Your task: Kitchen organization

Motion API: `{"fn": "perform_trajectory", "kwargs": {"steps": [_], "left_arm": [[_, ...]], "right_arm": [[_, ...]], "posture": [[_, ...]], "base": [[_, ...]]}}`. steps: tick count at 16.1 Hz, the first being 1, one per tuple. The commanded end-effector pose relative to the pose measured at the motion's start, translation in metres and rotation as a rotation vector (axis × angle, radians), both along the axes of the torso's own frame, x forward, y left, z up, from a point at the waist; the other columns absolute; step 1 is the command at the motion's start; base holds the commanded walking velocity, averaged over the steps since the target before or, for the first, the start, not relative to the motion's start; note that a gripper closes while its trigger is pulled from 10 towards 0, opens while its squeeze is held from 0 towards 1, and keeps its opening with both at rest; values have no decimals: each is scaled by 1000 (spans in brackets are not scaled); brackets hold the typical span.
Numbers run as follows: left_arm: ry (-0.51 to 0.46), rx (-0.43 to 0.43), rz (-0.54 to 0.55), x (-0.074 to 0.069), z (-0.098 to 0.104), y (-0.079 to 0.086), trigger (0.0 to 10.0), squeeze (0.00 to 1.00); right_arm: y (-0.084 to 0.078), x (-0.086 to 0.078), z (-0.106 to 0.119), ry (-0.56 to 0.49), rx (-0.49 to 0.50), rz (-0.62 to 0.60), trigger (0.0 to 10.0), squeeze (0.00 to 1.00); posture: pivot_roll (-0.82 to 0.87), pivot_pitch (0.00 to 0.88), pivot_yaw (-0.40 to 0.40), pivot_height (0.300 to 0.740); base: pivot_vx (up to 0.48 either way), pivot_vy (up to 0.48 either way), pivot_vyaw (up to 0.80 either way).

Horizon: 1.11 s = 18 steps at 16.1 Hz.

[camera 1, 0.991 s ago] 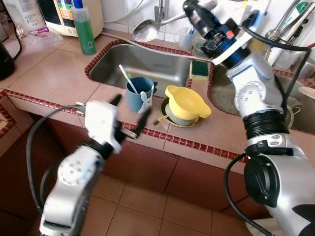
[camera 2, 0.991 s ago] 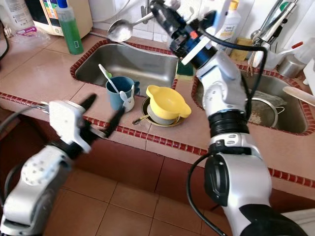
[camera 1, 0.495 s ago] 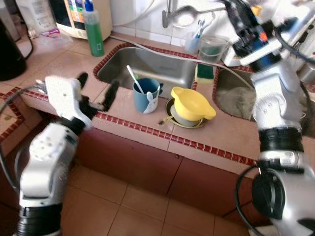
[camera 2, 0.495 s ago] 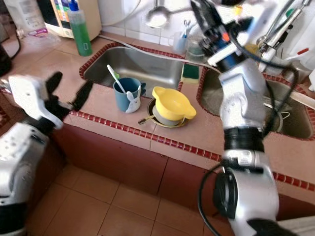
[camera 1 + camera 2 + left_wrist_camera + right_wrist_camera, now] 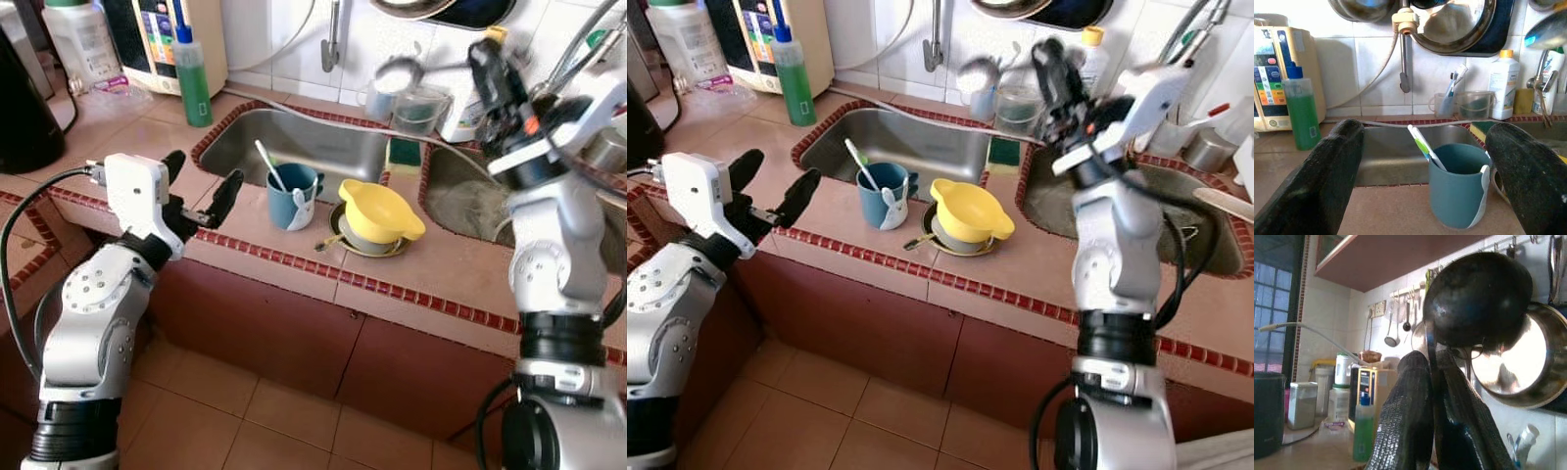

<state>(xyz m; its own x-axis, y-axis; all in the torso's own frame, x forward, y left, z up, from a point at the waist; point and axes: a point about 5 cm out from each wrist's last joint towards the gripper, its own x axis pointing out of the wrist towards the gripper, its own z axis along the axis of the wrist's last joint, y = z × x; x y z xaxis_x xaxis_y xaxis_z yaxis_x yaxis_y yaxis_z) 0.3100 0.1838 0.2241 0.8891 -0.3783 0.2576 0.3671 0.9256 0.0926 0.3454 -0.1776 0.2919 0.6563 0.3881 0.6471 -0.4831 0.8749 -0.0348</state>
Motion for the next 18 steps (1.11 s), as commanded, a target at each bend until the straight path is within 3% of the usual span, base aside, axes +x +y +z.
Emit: {"fn": "perform_trajectory", "kwargs": {"steps": [1, 5, 18], "left_arm": [[-14, 18, -15, 2, 5, -2, 10000, 0], [-7, 22, -23, 4, 3, -4, 10000, 0], [-4, 17, 3, 2, 1, -4, 10000, 0]], "right_arm": [[3, -5, 4, -20, -5, 0, 10000, 0], [8, -9, -1, 3, 0, -6, 10000, 0], [12, -8, 0, 25, 3, 17, 10000, 0]], "posture": [[-83, 0, 2, 740], [-85, 0, 5, 740], [-67, 0, -17, 740]], "base": [[0, 0, 0], [61, 0, 0], [338, 0, 0]]}}
